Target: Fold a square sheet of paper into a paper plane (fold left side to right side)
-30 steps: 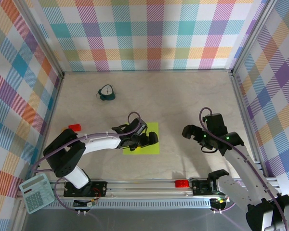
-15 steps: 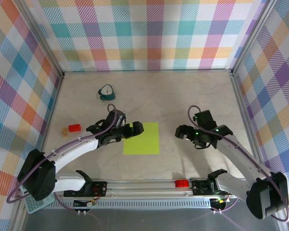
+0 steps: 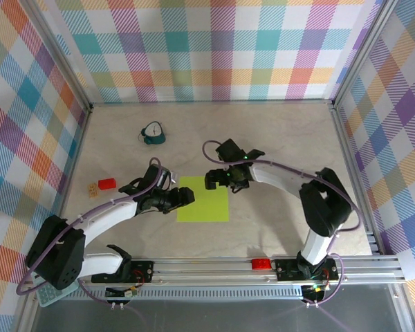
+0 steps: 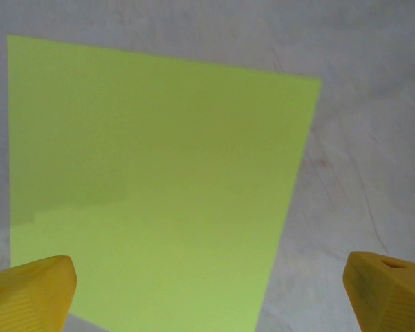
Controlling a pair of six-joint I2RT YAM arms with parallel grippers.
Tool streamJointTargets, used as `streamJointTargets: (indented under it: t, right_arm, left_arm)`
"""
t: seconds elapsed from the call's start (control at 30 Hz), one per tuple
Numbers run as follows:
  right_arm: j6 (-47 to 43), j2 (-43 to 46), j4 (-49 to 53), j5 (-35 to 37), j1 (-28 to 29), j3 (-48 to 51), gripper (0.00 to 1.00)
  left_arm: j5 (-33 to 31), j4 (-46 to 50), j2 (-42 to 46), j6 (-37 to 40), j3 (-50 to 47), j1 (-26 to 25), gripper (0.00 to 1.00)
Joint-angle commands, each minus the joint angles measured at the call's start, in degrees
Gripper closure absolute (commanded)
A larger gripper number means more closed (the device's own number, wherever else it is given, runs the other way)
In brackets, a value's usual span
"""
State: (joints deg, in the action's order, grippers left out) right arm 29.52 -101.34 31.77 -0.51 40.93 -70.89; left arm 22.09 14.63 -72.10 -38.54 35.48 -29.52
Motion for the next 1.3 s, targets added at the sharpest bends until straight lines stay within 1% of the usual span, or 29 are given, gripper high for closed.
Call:
streamJointTargets:
  t: [0.0, 0.2, 0.37, 0.53, 0.77, 1.0, 1.13, 1.27]
  right_arm:
    - [-3.3, -3.9, 1.6, 1.8, 0.4, -5.1, 0.01]
    - [-4.6, -9.8, 2.7, 3.1, 0.3, -9.7, 0.01]
    - [-5.0, -12.5, 2.7, 3.6, 0.4, -10.5, 0.01]
    - [-5.3, -14.6, 2.5, 1.5, 1.1, -10.4, 0.0]
    - [-4.3, -16.0, 3.6, 1.0, 3.1, -10.3, 0.03]
    - [-2.7, -15.0, 4.5, 0.1, 4.9, -10.3, 0.05]
    - [-2.0, -14.0, 5.1, -0.5, 5.8, -10.4, 0.1]
    - [-1.4, -12.3, 3.1, -4.0, 5.8, -8.8, 0.21]
  left_arm:
    - [1.5, -0.5, -1.7, 0.6, -1.4, 0.3, 0.34]
    - [2.3, -1.8, -4.3, 0.1, -2.0, 0.3, 0.39]
    - [2.4, -3.1, -5.7, -0.6, -3.0, 0.3, 0.4]
    - [2.1, -3.5, -6.9, -0.8, -3.8, 0.3, 0.4]
    - [1.9, -4.0, -9.0, -0.6, -4.4, 0.3, 0.41]
    - [1.9, -4.4, -10.3, -0.4, -4.7, 0.3, 0.43]
    - [2.2, -4.9, -10.2, -0.5, -4.6, 0.3, 0.43]
    - [2.8, -6.6, -9.8, -1.4, -4.9, 0.3, 0.43]
